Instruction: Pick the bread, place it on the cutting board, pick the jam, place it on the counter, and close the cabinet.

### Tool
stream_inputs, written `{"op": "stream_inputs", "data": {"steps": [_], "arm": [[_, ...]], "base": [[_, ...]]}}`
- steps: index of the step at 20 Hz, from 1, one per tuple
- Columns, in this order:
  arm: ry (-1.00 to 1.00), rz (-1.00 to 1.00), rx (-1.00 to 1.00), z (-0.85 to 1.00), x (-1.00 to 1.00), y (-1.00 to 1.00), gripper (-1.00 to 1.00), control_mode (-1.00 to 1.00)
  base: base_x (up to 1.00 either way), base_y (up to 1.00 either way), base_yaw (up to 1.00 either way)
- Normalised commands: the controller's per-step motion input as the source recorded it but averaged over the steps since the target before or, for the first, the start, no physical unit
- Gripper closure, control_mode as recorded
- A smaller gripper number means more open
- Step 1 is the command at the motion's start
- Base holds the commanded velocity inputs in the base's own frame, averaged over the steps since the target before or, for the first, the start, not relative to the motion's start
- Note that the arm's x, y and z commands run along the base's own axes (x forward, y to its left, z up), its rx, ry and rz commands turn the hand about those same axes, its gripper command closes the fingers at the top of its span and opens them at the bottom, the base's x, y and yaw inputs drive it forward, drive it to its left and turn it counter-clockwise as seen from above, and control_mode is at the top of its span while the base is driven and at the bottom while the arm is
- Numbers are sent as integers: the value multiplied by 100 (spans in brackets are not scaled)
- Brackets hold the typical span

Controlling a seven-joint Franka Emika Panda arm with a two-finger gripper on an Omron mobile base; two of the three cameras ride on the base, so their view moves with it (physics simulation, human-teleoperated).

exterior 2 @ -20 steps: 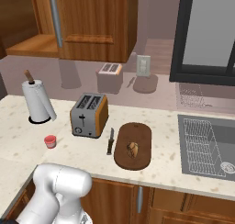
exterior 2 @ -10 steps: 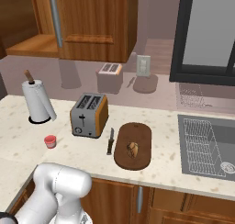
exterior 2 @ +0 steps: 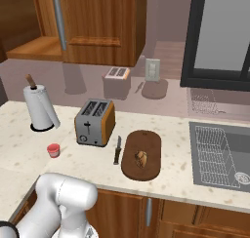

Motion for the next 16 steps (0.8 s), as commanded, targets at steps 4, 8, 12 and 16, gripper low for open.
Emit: {"op": "stream_inputs", "data": {"steps": [4,8,12,16], "arm": [[0,0,0,-2,6,33,-100,-100],[0,0,0,0,1,25,-100,-100],[2,0,0,0,25,10,-100,-100],[2,0,0,0,27,2,-100,-100]], "base": [[0,0,0],[0,0,0],[0,0,0],[0,0,0]]}}
